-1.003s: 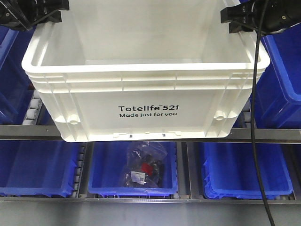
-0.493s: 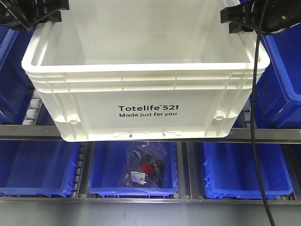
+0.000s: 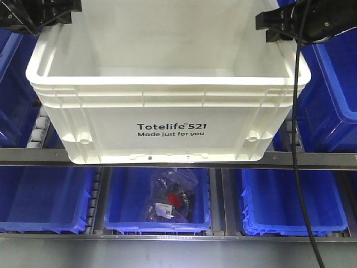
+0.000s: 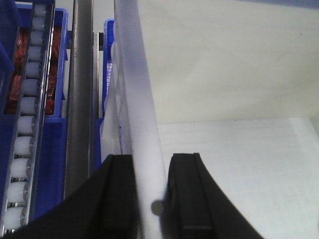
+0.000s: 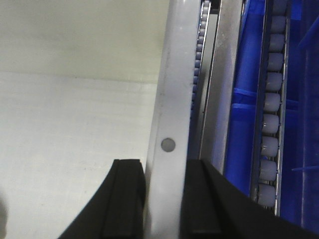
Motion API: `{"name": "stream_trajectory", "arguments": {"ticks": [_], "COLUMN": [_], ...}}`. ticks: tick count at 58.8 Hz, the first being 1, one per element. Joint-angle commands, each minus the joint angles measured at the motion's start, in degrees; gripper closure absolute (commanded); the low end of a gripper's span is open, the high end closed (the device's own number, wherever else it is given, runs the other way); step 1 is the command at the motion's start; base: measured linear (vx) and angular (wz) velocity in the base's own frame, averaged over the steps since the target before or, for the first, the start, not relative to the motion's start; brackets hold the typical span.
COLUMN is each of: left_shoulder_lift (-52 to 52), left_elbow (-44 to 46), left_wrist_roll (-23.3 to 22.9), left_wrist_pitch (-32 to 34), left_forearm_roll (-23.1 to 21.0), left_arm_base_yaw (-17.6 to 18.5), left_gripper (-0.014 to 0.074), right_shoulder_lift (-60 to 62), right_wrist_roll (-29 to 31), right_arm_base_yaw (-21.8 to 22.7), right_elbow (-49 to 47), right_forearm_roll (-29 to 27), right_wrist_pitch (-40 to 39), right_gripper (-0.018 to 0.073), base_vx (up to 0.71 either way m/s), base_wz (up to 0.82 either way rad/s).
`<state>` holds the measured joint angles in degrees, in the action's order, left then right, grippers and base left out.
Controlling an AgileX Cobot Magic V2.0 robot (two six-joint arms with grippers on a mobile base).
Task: Place moving items into box and shelve
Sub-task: 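Hold the crate above the roller shelf lane with both grippers, then push the crate forward onto the roller lane with both grippers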
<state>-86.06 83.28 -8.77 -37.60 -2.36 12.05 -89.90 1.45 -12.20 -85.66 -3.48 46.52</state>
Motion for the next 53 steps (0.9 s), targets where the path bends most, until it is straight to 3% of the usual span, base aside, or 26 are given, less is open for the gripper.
{"name": "stream_trajectory", "arguments": {"ticks": [1,19,53], "left_shoulder_lift": [2.55,-0.23,-6.77], "left_elbow": [3.14,3.14,3.14], "left_wrist_roll": [0.86,0.86,0.88], "left_wrist_pitch": [9.10,10.94,22.10], "left_forearm_roll": [-2.81,-2.26,1.22], "left_arm_base_yaw": [0.82,0.82,0.82], "left_gripper": [0.0610,0.0610,0.0610], "right_shoulder_lift": [2.00,-0.35,-3.71], "right_wrist_roll": [1.08,1.53,1.93], "right_arm_base_yaw": [-0.45,-0.45,-0.45], "right_elbow": [-2.90,-2.90,-2.90], "right_forearm_roll": [-2.99,-2.92,-3.03], "right_wrist_pitch": [-8.39,-11.03,-20.73], "right_gripper": [0.0572,0.0572,0.0572], "base_vx": [0.00,0.00,0.00], "base_wz": [0.00,0.00,0.00]}}
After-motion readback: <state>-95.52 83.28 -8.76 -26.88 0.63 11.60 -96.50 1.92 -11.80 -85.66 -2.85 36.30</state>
